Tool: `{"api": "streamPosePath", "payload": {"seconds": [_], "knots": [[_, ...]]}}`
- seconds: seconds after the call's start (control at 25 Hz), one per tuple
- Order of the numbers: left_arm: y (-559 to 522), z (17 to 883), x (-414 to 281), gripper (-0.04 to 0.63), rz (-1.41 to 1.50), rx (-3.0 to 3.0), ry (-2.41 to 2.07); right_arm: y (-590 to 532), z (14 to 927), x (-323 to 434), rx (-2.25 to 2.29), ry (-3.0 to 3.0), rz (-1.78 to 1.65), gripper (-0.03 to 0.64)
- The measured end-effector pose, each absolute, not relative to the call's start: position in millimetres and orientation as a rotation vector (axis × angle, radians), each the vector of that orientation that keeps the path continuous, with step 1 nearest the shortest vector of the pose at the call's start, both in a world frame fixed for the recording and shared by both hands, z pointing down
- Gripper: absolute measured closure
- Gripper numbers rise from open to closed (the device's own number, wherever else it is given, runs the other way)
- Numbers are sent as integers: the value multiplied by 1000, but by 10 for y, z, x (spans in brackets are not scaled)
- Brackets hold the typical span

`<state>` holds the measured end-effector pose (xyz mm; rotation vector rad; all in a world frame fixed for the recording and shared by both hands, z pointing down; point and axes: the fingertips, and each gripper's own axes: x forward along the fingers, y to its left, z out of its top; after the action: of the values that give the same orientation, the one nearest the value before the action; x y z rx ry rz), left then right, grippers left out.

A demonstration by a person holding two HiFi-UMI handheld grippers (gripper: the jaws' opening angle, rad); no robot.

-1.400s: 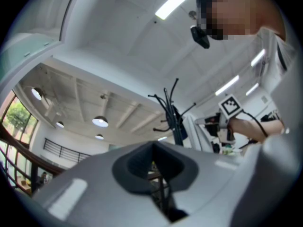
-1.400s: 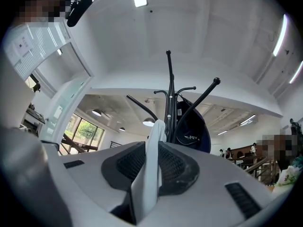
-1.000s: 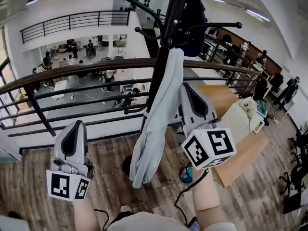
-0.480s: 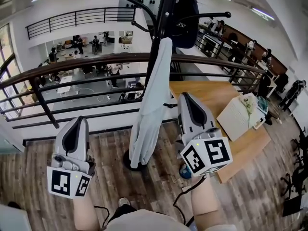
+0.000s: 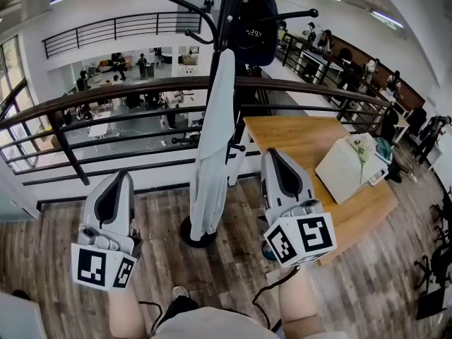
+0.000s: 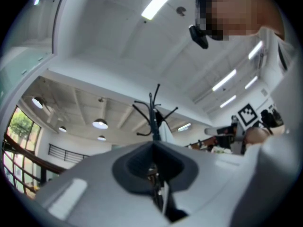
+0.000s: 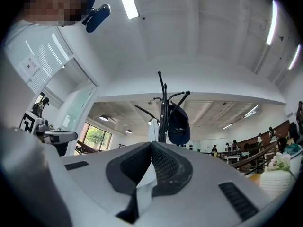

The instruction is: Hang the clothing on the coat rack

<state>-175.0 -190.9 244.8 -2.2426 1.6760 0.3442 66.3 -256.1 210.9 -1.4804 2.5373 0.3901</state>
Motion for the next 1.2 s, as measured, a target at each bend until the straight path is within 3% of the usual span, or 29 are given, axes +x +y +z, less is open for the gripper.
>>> {"api": "streamPosePath", "payload": {"seconds": [1.2], "knots": [[-1499, 2847, -1065, 588, 232, -2278, 1746, -2098, 2779, 1298, -1513, 2599, 289, 615]]}}
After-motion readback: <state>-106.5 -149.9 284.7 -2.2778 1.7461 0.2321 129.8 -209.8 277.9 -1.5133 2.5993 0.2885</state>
